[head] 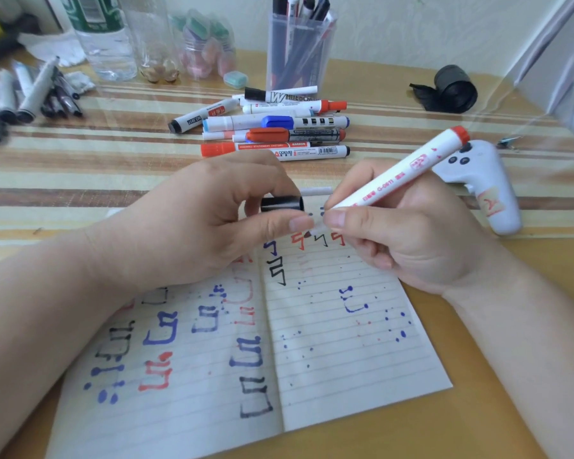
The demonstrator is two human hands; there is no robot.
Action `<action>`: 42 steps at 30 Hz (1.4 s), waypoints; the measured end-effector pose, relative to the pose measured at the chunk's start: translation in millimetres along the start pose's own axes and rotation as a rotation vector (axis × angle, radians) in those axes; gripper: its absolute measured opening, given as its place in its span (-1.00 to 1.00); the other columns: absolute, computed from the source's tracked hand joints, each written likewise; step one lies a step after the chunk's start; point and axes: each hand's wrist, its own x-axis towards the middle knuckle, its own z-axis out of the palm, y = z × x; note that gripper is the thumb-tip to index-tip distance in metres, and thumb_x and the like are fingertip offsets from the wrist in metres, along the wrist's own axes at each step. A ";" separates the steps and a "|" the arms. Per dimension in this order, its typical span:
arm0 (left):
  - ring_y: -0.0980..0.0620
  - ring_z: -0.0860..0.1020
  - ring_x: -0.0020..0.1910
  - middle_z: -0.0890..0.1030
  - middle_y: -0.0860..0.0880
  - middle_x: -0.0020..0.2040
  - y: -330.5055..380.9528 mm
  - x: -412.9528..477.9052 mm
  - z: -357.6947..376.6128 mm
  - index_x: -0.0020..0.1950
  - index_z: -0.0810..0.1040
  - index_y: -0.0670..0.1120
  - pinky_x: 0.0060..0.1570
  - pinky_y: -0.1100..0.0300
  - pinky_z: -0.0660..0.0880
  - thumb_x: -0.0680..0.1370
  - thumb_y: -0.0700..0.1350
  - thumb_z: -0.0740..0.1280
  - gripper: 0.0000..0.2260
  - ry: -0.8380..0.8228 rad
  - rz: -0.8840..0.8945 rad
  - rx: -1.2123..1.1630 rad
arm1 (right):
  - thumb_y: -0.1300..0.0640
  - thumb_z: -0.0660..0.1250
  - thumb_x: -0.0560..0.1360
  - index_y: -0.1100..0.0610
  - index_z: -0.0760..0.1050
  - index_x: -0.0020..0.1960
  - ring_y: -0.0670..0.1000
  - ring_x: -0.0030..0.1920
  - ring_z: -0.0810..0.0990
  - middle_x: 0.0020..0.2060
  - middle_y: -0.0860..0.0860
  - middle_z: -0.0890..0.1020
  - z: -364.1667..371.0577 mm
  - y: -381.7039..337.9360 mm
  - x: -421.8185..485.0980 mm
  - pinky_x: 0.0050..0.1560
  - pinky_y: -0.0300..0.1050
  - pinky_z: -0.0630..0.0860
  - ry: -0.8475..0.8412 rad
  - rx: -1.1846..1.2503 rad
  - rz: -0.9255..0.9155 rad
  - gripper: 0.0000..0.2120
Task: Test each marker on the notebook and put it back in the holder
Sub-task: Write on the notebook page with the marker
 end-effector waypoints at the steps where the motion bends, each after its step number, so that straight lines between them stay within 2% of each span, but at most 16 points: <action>1: 0.06 0.55 -0.16 0.58 0.07 -0.12 -0.2 0.2 -0.3 0.00 0.67 -0.02 -0.17 0.31 0.42 0.58 0.16 0.32 -0.72 -0.004 0.007 0.002 | 0.30 0.41 0.41 0.17 0.57 -0.22 0.02 -0.55 0.29 -0.53 0.07 0.42 1.0 0.7 0.7 -0.51 -0.28 0.22 0.016 0.030 -0.032 -0.93; 4: 0.34 0.49 -0.17 0.52 0.16 -0.16 0.5 0.3 0.6 0.03 0.71 -0.03 -0.15 0.53 0.32 0.55 0.13 0.40 -0.74 -0.002 0.045 0.039 | 0.31 0.40 0.40 0.22 0.57 -0.18 0.01 -0.55 0.27 -0.53 0.10 0.39 0.9 2.2 1.7 -0.49 -0.27 0.19 0.062 0.102 -0.098 -0.97; 7: 0.40 0.46 -0.18 0.48 0.19 -0.21 0.3 0.8 1.0 0.03 0.71 -0.04 -0.15 0.57 0.29 0.54 0.11 0.42 -0.75 -0.002 0.073 0.051 | 0.15 0.42 0.34 0.17 0.62 -0.17 0.04 -0.49 0.37 -0.47 0.12 0.47 0.1 2.3 0.5 -0.52 -0.25 0.18 0.092 0.164 -0.117 -0.90; 11: 0.37 0.46 -0.22 0.49 0.17 -0.24 1.0 0.2 1.0 0.04 0.72 -0.05 -0.20 0.54 0.29 0.55 0.14 0.35 -0.70 -0.008 0.065 0.033 | 0.10 0.40 0.32 0.15 0.64 -0.19 0.05 -0.49 0.38 -0.47 0.11 0.49 0.5 1.8 0.0 -0.54 -0.26 0.18 0.120 0.189 -0.133 -0.86; 16: 0.23 0.49 -0.26 0.47 0.18 -0.28 0.9 0.7 2.5 0.01 0.70 -0.04 -0.23 0.44 0.31 0.57 0.16 0.32 -0.69 -0.019 0.033 0.027 | 0.08 0.40 0.31 0.13 0.64 -0.22 0.03 -0.50 0.39 -0.49 0.11 0.49 1.4 1.5 -1.0 -0.53 -0.28 0.21 0.114 0.142 -0.121 -0.87; 19: 0.16 0.51 -0.28 0.48 0.19 -0.31 1.2 0.6 3.8 -0.01 0.69 -0.03 -0.26 0.36 0.35 0.58 0.18 0.31 -0.69 -0.018 0.018 0.035 | 0.13 0.43 0.33 0.11 0.62 -0.19 0.04 -0.48 0.45 -0.45 0.13 0.54 3.9 1.6 -1.8 -0.54 -0.29 0.25 0.076 0.134 -0.123 -0.92; 21: 0.11 0.52 -0.29 0.52 0.13 -0.31 1.7 -0.1 4.7 -0.02 0.68 -0.01 -0.30 0.32 0.37 0.59 0.20 0.29 -0.67 -0.009 -0.007 0.029 | 0.19 0.47 0.38 0.13 0.60 -0.15 0.11 -0.45 0.51 -0.40 0.19 0.61 6.3 1.9 -1.8 -0.55 -0.27 0.27 0.034 0.131 -0.135 -0.92; 23: 0.10 0.52 -0.30 0.55 0.09 -0.31 1.6 -1.3 4.9 -0.01 0.69 -0.02 -0.32 0.32 0.37 0.60 0.19 0.29 -0.67 0.005 -0.019 0.007 | 0.15 0.51 0.41 0.18 0.58 -0.10 0.28 -0.43 0.49 -0.35 0.27 0.63 7.2 2.1 -1.0 -0.54 -0.25 0.29 0.007 0.098 -0.134 -0.85; 25: 0.16 0.52 -0.30 0.57 0.12 -0.28 1.8 -2.3 5.2 0.01 0.69 -0.03 -0.30 0.39 0.36 0.60 0.15 0.31 -0.70 0.025 -0.018 -0.008 | 0.04 0.60 0.37 0.15 0.63 -0.08 0.30 -0.44 0.39 -0.39 0.23 0.59 4.9 2.4 0.2 -0.52 -0.24 0.27 0.012 0.059 -0.082 -0.75; 27: 0.19 0.51 -0.32 0.58 0.13 -0.27 2.3 -3.0 5.1 0.01 0.69 -0.05 -0.30 0.41 0.37 0.61 0.10 0.35 -0.75 0.043 -0.036 -0.060 | -0.08 0.63 0.31 0.12 0.66 -0.05 0.10 -0.47 0.32 -0.45 0.11 0.48 1.8 2.3 1.3 -0.49 -0.25 0.21 -0.027 0.072 -0.048 -0.64; 30: 0.09 0.48 -0.36 0.56 0.01 -0.32 4.2 -3.0 0.9 -0.09 0.67 -0.07 -0.34 0.30 0.39 0.59 0.06 0.38 -0.78 0.061 -0.068 -0.136 | -0.18 0.61 0.25 0.13 0.69 -0.04 -0.02 -0.50 0.26 -0.46 0.05 0.39 -2.6 -1.4 3.6 -0.49 -0.26 0.10 0.011 0.279 -0.068 -0.54; 32: 0.04 0.49 -0.36 0.57 -0.01 -0.33 4.5 -3.8 -2.5 -0.12 0.66 -0.06 -0.33 0.29 0.40 0.58 0.07 0.39 -0.78 0.053 -0.066 -0.124 | -0.15 0.59 0.24 0.16 0.66 -0.15 -0.04 -0.54 0.19 -0.49 0.04 0.34 -7.6 -3.8 3.7 -0.47 -0.27 0.09 0.113 0.343 -0.102 -0.60; 35: 0.14 0.38 -0.43 0.46 0.08 -0.41 7.0 -5.1 -0.8 -0.15 0.63 -0.09 -0.38 0.35 0.32 0.58 0.17 0.36 -0.66 0.080 -0.131 -0.222 | -0.03 0.51 0.34 0.23 0.48 -0.27 -0.05 -0.55 0.08 -0.54 0.07 0.16 -5.1 -2.7 0.6 -0.46 -0.25 0.10 0.145 0.241 -0.132 -0.65; 37: 0.18 0.27 -0.47 0.33 0.14 -0.44 11.3 -4.2 2.5 -0.23 0.53 -0.12 -0.42 0.40 0.25 0.59 0.23 0.28 -0.56 0.138 -0.218 -0.340 | 0.01 0.43 0.41 0.31 0.36 -0.24 -0.04 -0.53 0.04 -0.54 0.06 0.11 1.8 -1.3 0.0 -0.46 -0.22 0.06 0.122 0.207 -0.133 -0.60; 39: 0.15 0.22 -0.48 0.28 0.13 -0.44 14.7 -1.8 4.7 -0.21 0.44 -0.22 -0.47 0.37 0.23 0.56 0.27 0.18 -0.46 0.186 -0.294 -0.463 | 0.02 0.38 0.45 0.36 0.33 -0.19 -0.03 -0.52 0.02 -0.53 0.06 0.10 7.1 -1.5 0.1 -0.46 -0.19 0.03 0.104 0.206 -0.130 -0.60; 42: 0.05 0.19 -0.52 0.29 0.07 -0.49 15.9 2.8 5.3 -0.23 0.46 -0.18 -0.48 0.26 0.19 0.56 0.27 0.17 -0.49 0.277 -0.412 -0.635 | 0.00 0.34 0.51 0.38 0.32 -0.12 -0.02 -0.50 0.04 -0.53 0.03 0.14 13.3 -2.6 0.1 -0.45 -0.17 0.02 0.066 0.235 -0.106 -0.58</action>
